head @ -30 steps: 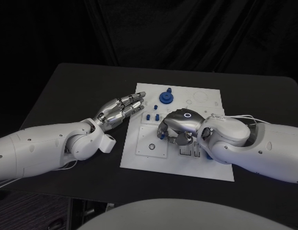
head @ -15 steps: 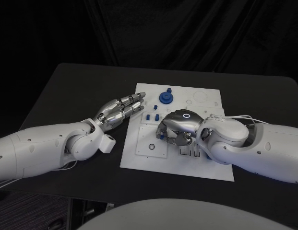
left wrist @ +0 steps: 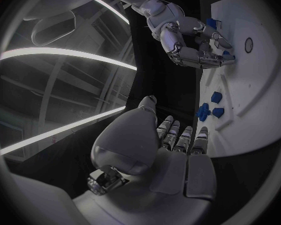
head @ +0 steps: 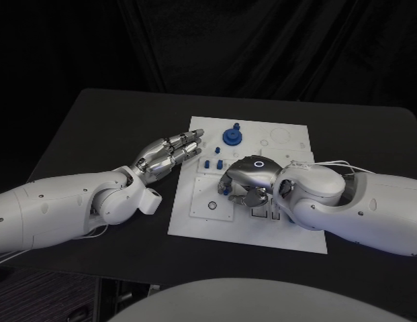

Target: Assemble the parts on the task board

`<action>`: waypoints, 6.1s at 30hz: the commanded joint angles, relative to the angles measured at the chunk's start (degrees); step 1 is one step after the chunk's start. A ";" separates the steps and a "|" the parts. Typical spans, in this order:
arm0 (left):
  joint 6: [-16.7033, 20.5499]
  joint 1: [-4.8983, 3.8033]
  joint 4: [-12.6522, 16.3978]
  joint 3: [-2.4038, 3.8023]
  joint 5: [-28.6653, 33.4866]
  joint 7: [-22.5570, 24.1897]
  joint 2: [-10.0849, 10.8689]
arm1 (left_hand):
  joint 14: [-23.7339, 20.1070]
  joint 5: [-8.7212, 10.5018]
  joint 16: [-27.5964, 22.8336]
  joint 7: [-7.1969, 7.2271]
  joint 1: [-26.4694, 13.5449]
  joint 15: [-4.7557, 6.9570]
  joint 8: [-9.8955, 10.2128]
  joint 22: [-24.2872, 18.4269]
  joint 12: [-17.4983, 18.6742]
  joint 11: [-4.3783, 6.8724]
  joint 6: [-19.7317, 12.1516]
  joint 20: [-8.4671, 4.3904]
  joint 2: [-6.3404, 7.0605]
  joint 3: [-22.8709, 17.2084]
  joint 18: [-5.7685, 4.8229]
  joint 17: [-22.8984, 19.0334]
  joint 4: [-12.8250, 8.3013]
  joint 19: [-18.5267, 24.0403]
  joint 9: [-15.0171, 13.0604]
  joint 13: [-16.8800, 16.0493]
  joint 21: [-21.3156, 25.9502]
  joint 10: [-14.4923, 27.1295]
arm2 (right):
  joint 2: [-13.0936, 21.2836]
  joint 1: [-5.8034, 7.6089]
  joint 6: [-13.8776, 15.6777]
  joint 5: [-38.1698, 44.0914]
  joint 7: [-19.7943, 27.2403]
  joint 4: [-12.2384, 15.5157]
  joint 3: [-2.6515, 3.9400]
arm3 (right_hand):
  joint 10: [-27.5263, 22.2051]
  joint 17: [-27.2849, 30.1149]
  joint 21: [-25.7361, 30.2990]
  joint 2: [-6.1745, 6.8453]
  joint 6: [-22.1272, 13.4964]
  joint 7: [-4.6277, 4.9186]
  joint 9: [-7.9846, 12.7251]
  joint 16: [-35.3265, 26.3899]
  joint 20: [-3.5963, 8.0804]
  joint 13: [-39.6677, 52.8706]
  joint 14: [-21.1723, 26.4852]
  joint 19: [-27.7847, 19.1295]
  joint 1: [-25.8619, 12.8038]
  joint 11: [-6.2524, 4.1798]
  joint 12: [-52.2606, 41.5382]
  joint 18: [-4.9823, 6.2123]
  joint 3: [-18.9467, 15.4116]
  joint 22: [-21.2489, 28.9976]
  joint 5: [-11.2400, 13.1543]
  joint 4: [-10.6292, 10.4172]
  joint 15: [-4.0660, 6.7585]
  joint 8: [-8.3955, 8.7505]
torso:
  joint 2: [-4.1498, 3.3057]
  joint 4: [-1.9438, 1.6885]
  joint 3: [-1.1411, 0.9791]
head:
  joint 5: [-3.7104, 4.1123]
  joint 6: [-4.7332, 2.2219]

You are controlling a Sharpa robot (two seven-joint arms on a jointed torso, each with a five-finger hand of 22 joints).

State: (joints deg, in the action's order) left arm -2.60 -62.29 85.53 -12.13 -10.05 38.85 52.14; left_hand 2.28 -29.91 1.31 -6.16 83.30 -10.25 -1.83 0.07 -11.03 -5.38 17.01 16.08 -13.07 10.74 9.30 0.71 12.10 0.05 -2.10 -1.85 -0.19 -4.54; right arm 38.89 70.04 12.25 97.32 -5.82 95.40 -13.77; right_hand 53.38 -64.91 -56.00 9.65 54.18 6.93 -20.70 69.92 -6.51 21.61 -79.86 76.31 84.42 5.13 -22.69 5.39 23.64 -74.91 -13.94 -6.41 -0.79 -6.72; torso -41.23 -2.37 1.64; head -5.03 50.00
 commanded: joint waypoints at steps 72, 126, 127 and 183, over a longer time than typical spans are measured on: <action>-1.09 0.21 0.98 0.04 2.48 4.02 0.63 | 1.05 -2.36 1.76 -1.90 0.62 -0.59 -0.96 -0.07 -3.96 -2.86 3.14 0.65 0.58 -2.15 0.92 0.45 -1.88 -0.05 -0.38 -0.45 0.19 -0.95 | 15.35 5.44 2.17 -0.64 -2.23 0.92 -0.45 | -4.61 8.23 5.42 -1.17 -5.52 2.03 12.46 -0.01 -0.93 -12.39 4.77 -1.41 4.11 1.34 1.14 1.73 -6.75 -5.80 4.36 -7.00 -0.55 1.67 | 0.05 0.05 0.10 | 1.22 0.00; -1.84 0.40 0.61 0.04 2.49 2.66 0.15 | 0.86 -3.15 2.08 -2.93 0.99 -0.42 -1.25 -0.07 -4.43 -3.17 4.35 0.66 0.39 -3.61 0.95 0.44 -3.00 -0.05 -0.53 -0.44 0.19 -0.84 | 11.75 4.03 6.33 -0.57 0.40 -1.51 -0.40 | 11.41 8.86 2.16 -2.93 6.64 0.36 8.75 -0.13 1.06 -12.77 3.09 0.21 6.72 -1.77 2.77 1.29 -2.10 -6.32 5.26 -2.91 1.49 -4.00 | 0.08 0.06 0.04 | 0.97 0.00; -1.85 0.40 0.62 0.04 2.49 2.65 0.16 | 0.86 -3.15 2.08 -2.93 0.99 -0.42 -1.25 -0.07 -4.43 -3.17 4.35 0.66 0.39 -3.61 0.95 0.44 -3.00 -0.05 -0.53 -0.44 0.19 -0.84 | 11.88 4.04 6.50 -0.57 0.45 -1.30 -0.39 | 11.44 8.80 2.08 -2.92 6.67 0.35 8.71 -0.10 1.07 -12.76 3.04 0.25 6.69 -1.78 2.78 1.28 -2.13 -6.34 5.30 -2.91 1.50 -4.02 | 0.07 0.06 0.04 | 0.91 0.00; 1.47 0.43 0.44 0.05 2.48 5.65 -0.78 | 0.20 -2.41 2.60 -3.08 -3.24 0.86 -1.54 -0.07 -6.00 -3.72 4.85 0.29 0.63 -3.25 1.17 0.39 1.26 -0.05 -0.53 -0.49 0.19 -1.00 | 0.98 2.27 4.10 5.72 2.72 6.61 -0.32 | 13.02 5.79 -2.02 -2.72 7.10 -0.14 7.19 1.24 1.82 -12.16 0.18 2.52 6.46 -2.35 4.43 0.50 -2.67 -7.28 6.57 -2.51 2.16 -3.90 | 0.11 -0.42 0.30 | -9.09 0.00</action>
State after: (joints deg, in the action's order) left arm -1.34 -61.96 85.89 -12.12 -7.52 38.87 51.52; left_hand 2.47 -32.54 3.75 -8.60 80.41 -9.61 -3.18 0.08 -16.84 -8.83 21.51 16.48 -12.48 7.48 9.29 1.07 13.13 0.06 -2.61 -2.30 -0.18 -5.54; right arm 39.90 72.60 17.21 100.80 -3.25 102.11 -14.14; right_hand 62.97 -59.10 -57.72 6.94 61.51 6.69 -13.45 70.88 -4.71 9.43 -79.29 78.54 90.75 6.02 -18.56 6.25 20.94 -74.94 -7.65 -9.25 1.28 -10.86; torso -41.13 -2.81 1.91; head -14.00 50.00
